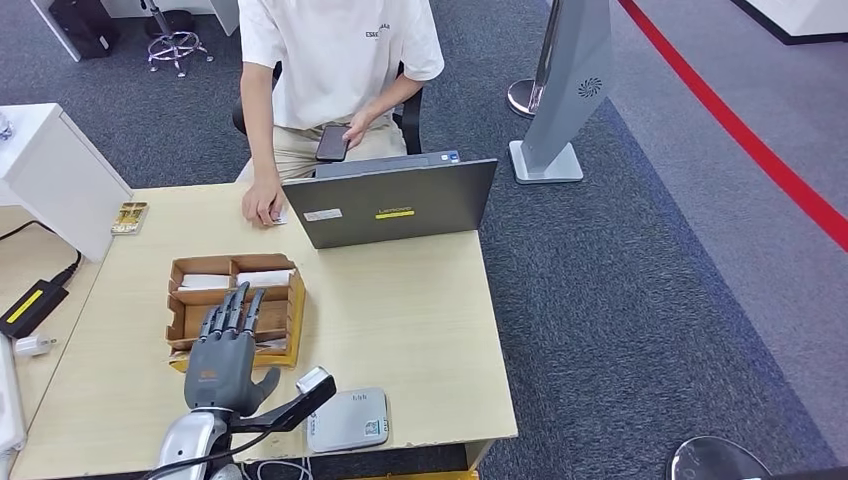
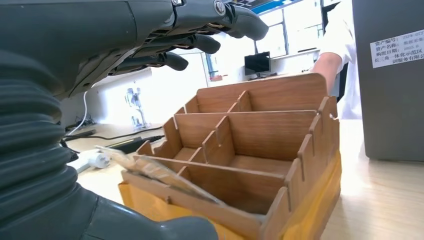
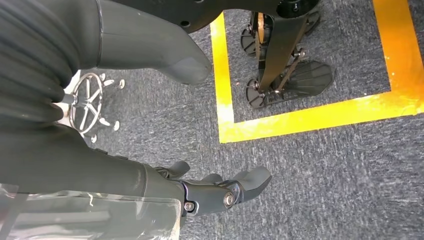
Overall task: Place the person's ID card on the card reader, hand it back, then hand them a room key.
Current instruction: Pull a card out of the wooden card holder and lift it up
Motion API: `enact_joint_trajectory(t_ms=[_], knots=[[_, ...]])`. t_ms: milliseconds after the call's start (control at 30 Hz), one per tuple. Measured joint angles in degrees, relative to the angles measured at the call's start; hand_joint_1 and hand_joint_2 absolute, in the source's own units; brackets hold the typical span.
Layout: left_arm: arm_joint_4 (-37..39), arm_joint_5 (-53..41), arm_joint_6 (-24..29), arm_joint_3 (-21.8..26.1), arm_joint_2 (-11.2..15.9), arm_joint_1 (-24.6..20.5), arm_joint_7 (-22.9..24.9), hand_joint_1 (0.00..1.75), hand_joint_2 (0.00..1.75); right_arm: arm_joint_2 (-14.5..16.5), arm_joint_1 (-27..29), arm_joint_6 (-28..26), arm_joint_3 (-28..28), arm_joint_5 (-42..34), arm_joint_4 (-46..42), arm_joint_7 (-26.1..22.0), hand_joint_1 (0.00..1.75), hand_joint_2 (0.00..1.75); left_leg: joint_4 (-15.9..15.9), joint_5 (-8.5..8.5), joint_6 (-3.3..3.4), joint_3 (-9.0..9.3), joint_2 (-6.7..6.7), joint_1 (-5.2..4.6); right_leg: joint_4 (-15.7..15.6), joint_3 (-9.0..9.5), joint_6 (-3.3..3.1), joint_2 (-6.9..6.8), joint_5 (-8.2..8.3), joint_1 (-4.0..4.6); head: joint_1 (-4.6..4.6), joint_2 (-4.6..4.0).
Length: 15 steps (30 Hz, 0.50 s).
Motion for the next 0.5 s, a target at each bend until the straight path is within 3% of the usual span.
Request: enact_joint_trajectory(t_ms=[167,500], knots=[[-4.13,0.04,-0.12,0.0,0.94,3.38,0.01,0.0,1.75,0.19,0.07,-0.45,-0.55,-0.14,0.0,0.26,0.0,1.75,0.0,-0.03,-0.02,-0.05,-0.06,0.0,0.0,-0.03,0.02,-0.05,-0.04,0.0,0.0,0.0],[-7.36,0.08,-0.83,0.02,1.14,4.06,-0.01,0.0,1.75,0.22,0.04,-0.61,-0.55,0.59,0.0,0.08,0.0,1.75,0.0,-0.02,-0.02,-0.05,-0.06,0.0,0.0,-0.03,0.02,-0.05,-0.03,0.0,0.01,0.0]])
